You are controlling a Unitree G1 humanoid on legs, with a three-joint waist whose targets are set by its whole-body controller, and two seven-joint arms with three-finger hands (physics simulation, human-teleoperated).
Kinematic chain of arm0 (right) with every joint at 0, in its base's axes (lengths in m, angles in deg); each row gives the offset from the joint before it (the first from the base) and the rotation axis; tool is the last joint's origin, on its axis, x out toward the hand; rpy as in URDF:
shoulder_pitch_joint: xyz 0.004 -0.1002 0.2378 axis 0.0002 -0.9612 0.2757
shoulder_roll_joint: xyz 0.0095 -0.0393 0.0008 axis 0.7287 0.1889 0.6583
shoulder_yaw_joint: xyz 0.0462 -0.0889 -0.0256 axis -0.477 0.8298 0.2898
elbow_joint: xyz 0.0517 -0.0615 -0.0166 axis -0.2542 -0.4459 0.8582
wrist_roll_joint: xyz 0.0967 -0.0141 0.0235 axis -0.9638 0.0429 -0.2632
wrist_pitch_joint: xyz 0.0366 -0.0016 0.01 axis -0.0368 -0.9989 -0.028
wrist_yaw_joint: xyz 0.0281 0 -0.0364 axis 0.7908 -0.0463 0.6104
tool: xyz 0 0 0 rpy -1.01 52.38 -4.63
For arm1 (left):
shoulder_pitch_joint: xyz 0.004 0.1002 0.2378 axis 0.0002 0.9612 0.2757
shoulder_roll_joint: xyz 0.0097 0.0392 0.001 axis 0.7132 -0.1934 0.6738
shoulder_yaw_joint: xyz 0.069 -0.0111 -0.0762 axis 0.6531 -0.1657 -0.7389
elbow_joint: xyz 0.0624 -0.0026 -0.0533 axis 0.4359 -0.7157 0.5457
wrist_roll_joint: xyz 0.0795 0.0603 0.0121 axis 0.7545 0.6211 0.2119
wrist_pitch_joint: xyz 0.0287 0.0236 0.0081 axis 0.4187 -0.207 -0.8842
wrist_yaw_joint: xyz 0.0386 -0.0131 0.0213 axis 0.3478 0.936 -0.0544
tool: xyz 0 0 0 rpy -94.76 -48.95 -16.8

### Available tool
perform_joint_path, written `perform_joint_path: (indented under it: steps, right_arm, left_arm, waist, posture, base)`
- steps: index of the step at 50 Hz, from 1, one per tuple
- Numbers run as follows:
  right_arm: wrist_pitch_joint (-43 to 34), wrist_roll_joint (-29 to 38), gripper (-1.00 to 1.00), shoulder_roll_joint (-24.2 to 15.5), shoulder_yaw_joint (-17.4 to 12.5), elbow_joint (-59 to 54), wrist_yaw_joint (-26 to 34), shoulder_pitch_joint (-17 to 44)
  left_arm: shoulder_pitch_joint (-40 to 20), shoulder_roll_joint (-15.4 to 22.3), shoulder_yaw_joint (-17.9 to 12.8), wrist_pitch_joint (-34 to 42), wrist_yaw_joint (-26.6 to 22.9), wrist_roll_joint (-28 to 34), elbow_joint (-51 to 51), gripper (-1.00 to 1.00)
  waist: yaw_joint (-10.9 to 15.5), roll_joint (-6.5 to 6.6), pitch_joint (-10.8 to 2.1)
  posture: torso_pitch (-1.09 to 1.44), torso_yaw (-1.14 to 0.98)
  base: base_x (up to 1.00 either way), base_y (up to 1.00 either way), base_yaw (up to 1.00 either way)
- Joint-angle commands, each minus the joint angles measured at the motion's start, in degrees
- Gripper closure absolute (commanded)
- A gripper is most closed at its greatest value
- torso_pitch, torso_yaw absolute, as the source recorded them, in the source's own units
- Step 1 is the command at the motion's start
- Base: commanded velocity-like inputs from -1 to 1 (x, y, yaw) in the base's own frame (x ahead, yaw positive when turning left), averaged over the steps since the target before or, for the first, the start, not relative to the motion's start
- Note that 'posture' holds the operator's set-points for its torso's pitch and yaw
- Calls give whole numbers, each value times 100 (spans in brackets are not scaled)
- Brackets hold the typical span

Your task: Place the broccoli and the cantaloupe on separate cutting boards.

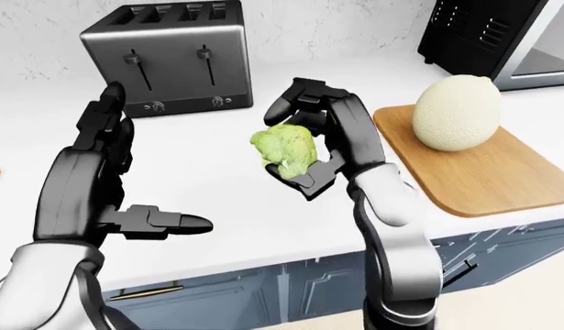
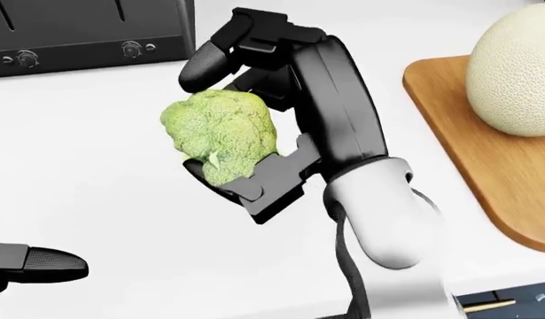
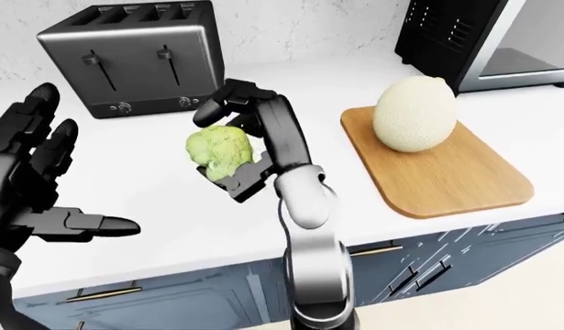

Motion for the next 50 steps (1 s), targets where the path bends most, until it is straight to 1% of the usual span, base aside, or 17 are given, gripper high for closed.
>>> perform_joint_path:
  steps: [1,11,13,15,19,24,26,27,28,30,33,42,45,46,47,49,50]
  right_arm:
    - [53,-219,100,-85,30,215,-100,185]
    - [-280,-676,100,-246,10,547,-291,301]
    - [-309,-747,100,-234,-10,563,-314,318]
    - [-336,-775,100,-280,-10,573,-322,380]
    - [-419,-835,100,-300,-10,663,-341,372]
    - [-429,-974,100,-287,-62,688,-431,388]
    - [-466,-1010,100,-293,-71,696,-482,425]
    - [-514,-1054,100,-272,-77,742,-505,426]
    - [-501,-1076,100,-283,-68,734,-533,427]
    - [-477,-1119,100,-293,-48,711,-581,413]
    - [-494,-1125,100,-311,-22,709,-592,407]
    - [-315,-1112,100,-339,27,582,-586,373]
    - [-208,-1067,100,-369,-38,619,-507,383]
    - [-160,-1042,100,-423,0,656,-453,326]
    - [-160,-1014,100,-420,-2,649,-441,337]
    - [-198,-983,100,-406,-5,717,-398,331]
    - [-223,-969,100,-417,-4,775,-369,313]
  left_arm:
    - [-94,32,30,-140,63,-5,111,-100]
    - [-86,111,103,-69,193,-99,111,-100]
    - [-92,162,144,-19,252,-137,111,-100]
    - [-129,218,167,47,292,-170,111,-100]
    - [-160,315,235,147,400,-261,111,-100]
    - [-152,319,213,139,349,-233,111,-100]
    - [-167,301,186,122,298,-197,111,-100]
    - [-169,286,169,108,263,-170,111,-100]
    - [-162,269,161,90,233,-138,111,-100]
    - [-171,233,144,69,174,-76,111,-100]
    - [-172,196,158,50,135,-17,111,-100]
    - [-126,272,236,106,339,-178,111,-100]
    - [-97,322,288,138,482,-311,111,-100]
    - [-88,348,319,162,546,-357,111,-100]
    - [-96,365,324,177,584,-402,111,-100]
    - [-76,395,328,183,633,-466,111,-100]
    - [-78,398,322,183,637,-478,111,-100]
  waist:
    - [2,25,-110]
    - [-26,46,-171]
    - [-36,-59,-111]
    - [-24,-190,-244]
    - [26,-208,-204]
    - [54,96,-127]
    - [47,603,-200]
    - [1,706,-334]
    - [84,506,-206]
    - [109,567,-278]
    - [94,403,-334]
    - [-47,242,-176]
    - [-144,-270,48]
    - [-217,-605,-86]
    - [-276,-318,391]
    - [-184,-445,-98]
    - [-164,-464,-150]
  posture:
    - [0,0]
    - [0,0]
    - [0,0]
    - [0,0]
    - [0,0]
    - [0,0]
    - [0,0]
    - [0,0]
    - [0,0]
    - [0,0]
    - [0,0]
    - [0,0]
    - [0,0]
    - [0,0]
    - [0,0]
    - [0,0]
    - [0,0]
  base:
    - [0,0,0]
    - [0,4,0]
    - [-3,32,0]
    - [-16,45,0]
    - [-25,55,0]
    - [-34,58,0]
    - [-42,45,0]
    - [-42,45,0]
    - [-52,44,0]
    - [-71,31,0]
    - [-72,29,0]
    - [-78,30,0]
    - [-12,35,0]
    - [0,84,0]
    - [0,90,0]
    - [1,100,0]
    - [11,100,0]
